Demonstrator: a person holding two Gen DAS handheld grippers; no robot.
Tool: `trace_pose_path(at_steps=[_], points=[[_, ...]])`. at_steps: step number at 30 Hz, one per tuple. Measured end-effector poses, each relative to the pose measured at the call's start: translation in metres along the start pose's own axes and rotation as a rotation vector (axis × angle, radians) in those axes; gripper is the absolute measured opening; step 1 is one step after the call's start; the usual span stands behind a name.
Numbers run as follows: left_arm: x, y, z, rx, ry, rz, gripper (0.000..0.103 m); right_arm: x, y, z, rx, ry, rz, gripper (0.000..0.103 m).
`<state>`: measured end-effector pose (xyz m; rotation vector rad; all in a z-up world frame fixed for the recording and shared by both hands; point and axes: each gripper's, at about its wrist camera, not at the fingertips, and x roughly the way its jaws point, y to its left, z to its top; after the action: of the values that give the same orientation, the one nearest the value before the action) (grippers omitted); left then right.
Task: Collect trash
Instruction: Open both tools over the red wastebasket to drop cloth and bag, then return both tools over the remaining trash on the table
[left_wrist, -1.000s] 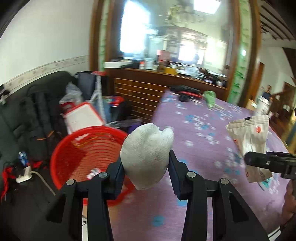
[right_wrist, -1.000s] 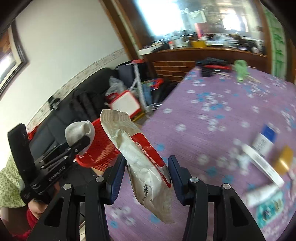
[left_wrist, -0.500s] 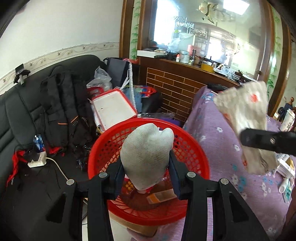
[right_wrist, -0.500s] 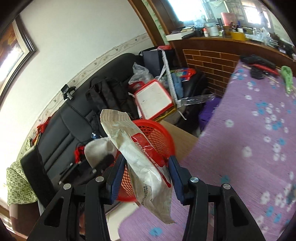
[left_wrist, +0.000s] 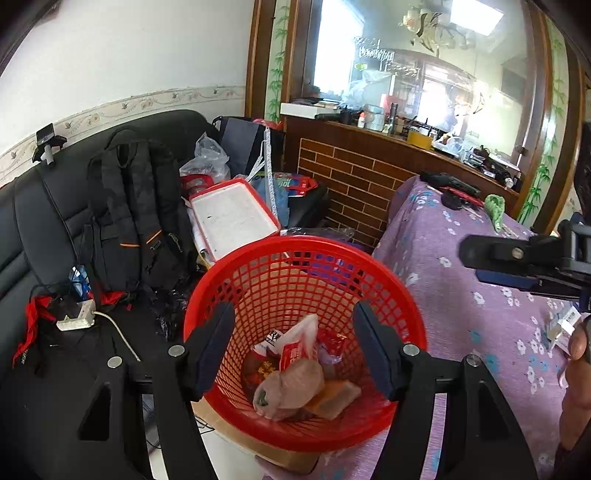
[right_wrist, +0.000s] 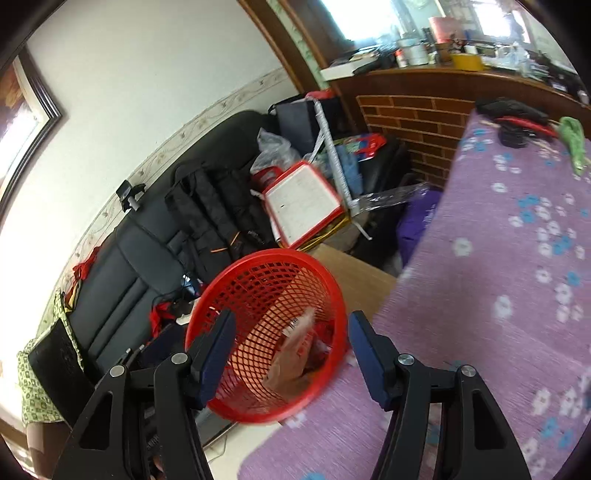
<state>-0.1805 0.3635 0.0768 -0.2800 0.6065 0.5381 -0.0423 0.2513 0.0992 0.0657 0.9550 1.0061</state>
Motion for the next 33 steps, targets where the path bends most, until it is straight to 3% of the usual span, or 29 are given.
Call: trace_pose_path(at_steps=[5,13,25,33], points=[[-0.013,-0.030,-0.008,0.037,-0.020,-0.054,0.068,-0.045,-0.023,-0.028,0.015,-0.041,-0.060,0.067],[-0.023,-0.121,-0.035,0.183,0.020,-0.190,0.068,-0.127,-0.083,-0.091,0.065,-0.090,-0.173,0.067],[-0.048,-0.273,-0.082,0.473,0.082,-0.384,0.068,-0.278,-0.209,-0.177,0.365,-0.305,-0.339,0.067],[-0.039,-0.358,-0.105,0.636,0.156,-0.495,0.068,-0.319,-0.257,-0.212,0.506,-0.370,-0.350,0.067]])
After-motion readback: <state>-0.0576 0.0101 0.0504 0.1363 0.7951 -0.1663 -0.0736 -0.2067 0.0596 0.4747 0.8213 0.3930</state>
